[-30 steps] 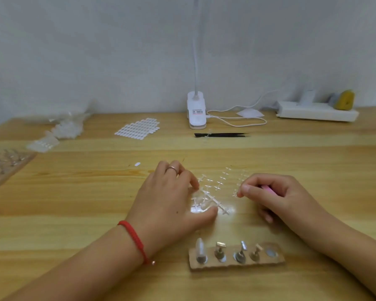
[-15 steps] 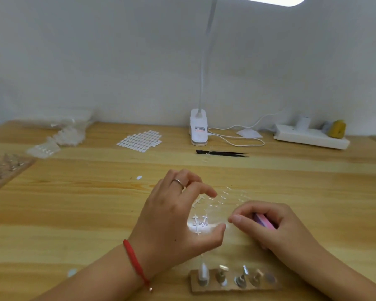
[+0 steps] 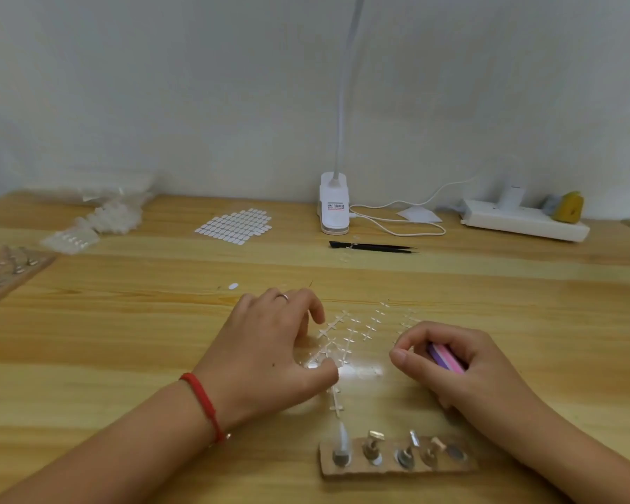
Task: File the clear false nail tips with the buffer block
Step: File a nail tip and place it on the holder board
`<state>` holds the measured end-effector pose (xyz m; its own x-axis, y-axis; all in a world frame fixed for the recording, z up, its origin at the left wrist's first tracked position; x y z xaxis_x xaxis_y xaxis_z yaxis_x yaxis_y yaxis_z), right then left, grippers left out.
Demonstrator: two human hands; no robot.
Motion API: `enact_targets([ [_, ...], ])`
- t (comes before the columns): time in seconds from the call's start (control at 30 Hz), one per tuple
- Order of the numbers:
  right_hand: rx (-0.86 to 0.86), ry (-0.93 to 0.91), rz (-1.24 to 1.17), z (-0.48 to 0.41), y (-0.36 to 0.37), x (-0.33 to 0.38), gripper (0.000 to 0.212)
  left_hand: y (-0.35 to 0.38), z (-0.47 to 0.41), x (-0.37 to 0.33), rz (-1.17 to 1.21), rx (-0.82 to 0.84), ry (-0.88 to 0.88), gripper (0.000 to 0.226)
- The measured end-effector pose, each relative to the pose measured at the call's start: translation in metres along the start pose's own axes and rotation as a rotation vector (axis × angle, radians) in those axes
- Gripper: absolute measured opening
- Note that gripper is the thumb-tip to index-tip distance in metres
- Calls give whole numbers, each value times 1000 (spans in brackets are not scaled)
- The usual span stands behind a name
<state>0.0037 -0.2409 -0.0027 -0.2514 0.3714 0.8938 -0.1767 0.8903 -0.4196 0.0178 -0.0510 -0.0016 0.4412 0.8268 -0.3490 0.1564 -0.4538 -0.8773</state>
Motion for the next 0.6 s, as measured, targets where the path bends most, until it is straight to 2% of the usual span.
enact_targets([
  [0.13,18,1,2,0,0,-2,18,0,0,0,12,-16,27,31],
  [0.27,15,13,-25,0,-1,-3,19,1,1,-2,360,-17,-40,35],
  [0.4,-3,34,-25,-1,-1,-1,21,-3,0,-7,640,-128,-39,37],
  [0.5,17,20,-65,-2,3,5,24,-12,1,-19,597,-284,64,35],
  [0.6,32,15,-119,-4,8,12,25,-16,3,-36,479,-365,202,38],
])
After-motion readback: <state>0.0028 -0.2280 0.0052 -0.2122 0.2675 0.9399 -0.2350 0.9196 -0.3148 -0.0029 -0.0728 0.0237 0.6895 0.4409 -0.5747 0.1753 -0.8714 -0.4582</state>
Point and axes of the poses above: each hand's wrist, its own z-axis away from the middle knuckle, its own y-axis out of the palm, x = y × z, the point moved 6 cm from there along -z, towards the middle knuckle, and after that the axes turned 2 degrees about z, right-handed, at the moved point
